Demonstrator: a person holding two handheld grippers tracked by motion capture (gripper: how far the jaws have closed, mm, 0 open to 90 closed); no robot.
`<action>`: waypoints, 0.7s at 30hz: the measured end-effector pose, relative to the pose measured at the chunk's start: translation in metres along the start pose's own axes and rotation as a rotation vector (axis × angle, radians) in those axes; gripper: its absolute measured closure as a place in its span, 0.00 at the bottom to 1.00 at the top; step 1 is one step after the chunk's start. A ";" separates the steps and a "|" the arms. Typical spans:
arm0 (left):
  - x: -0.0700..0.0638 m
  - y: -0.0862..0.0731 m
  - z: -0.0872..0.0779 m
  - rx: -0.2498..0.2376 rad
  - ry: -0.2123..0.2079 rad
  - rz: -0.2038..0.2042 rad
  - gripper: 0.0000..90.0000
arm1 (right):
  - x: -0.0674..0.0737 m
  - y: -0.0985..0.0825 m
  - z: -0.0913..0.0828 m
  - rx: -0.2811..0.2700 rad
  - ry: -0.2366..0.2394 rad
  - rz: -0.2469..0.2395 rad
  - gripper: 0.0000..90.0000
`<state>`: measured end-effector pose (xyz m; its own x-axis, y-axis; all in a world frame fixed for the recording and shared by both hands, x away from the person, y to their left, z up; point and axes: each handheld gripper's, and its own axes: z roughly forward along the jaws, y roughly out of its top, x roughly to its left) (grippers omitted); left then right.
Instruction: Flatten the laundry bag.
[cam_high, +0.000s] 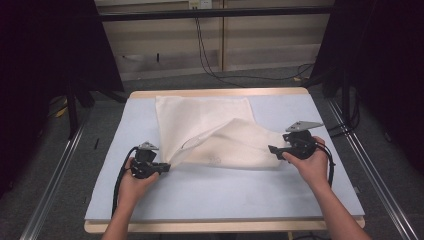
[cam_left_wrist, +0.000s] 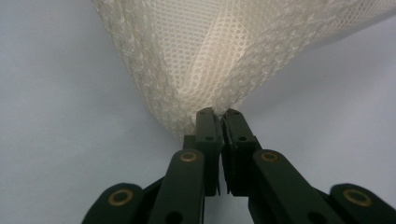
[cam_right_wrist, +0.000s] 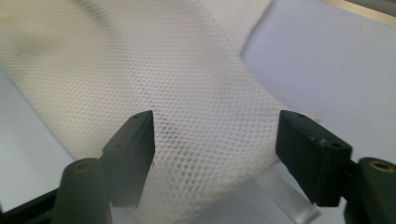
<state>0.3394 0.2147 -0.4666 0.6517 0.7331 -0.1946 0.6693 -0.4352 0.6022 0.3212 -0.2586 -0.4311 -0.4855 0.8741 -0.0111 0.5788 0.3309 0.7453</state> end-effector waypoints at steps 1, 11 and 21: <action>0.000 0.000 0.000 0.000 0.000 0.001 0.96 | -0.002 -0.001 0.000 0.004 -0.004 0.012 0.30; 0.000 0.000 0.001 0.001 0.003 0.003 0.96 | -0.014 -0.015 0.004 -0.001 0.056 0.077 0.38; 0.000 0.000 0.000 -0.003 0.023 -0.027 0.96 | -0.009 -0.031 -0.011 -0.052 0.185 0.017 0.91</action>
<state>0.3392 0.2145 -0.4666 0.6246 0.7568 -0.1928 0.6856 -0.4132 0.5993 0.3003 -0.2804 -0.4462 -0.5912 0.7974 0.1207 0.5551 0.2938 0.7782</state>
